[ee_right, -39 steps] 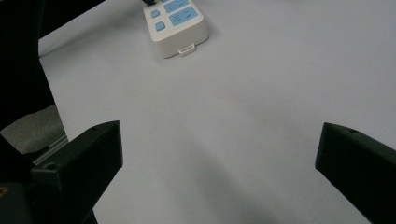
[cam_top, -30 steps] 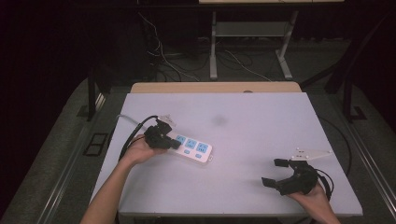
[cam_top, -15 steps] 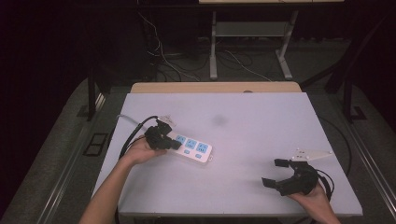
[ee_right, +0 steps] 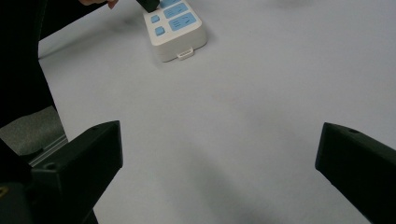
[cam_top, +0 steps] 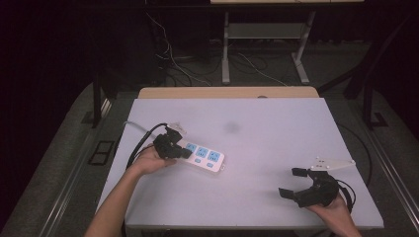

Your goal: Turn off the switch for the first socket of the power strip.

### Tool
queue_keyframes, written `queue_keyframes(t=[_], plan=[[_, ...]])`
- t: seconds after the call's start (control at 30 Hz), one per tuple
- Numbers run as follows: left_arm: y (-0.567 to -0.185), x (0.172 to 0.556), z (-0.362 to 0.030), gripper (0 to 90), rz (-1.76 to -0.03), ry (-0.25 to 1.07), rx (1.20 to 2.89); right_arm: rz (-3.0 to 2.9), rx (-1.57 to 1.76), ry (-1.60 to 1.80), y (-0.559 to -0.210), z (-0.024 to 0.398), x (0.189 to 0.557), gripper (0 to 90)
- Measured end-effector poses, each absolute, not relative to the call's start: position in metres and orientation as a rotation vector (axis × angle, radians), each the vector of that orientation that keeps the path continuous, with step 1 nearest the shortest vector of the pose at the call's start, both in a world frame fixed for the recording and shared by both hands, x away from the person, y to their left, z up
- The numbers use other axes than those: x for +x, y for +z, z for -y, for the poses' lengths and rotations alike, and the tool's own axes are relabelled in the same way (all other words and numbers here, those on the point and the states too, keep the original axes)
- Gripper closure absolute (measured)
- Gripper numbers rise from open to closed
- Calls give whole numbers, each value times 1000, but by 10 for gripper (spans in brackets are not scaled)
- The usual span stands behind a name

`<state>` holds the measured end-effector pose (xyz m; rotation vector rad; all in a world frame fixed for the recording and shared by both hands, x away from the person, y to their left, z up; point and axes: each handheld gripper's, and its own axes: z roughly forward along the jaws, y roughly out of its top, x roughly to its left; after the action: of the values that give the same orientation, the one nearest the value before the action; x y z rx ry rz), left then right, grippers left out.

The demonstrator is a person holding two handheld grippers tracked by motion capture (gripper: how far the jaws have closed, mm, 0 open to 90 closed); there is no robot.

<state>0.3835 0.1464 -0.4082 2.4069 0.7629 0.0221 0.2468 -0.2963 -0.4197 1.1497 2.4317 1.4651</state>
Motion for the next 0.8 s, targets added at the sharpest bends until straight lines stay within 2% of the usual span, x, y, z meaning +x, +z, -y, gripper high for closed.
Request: queue_keyframes(t=[0.47,0.63,0.8], plan=[[-413,378,-150,898,-800,58,2325,-2435,1151,1465,-420,294,249,6],[-406,377,-151,896,-821,111,2328,-2428,1157,1474,-420,295,249,6],[-397,377,-162,896,-849,127,2262,-2424,1158,1478,-419,295,248,6]])
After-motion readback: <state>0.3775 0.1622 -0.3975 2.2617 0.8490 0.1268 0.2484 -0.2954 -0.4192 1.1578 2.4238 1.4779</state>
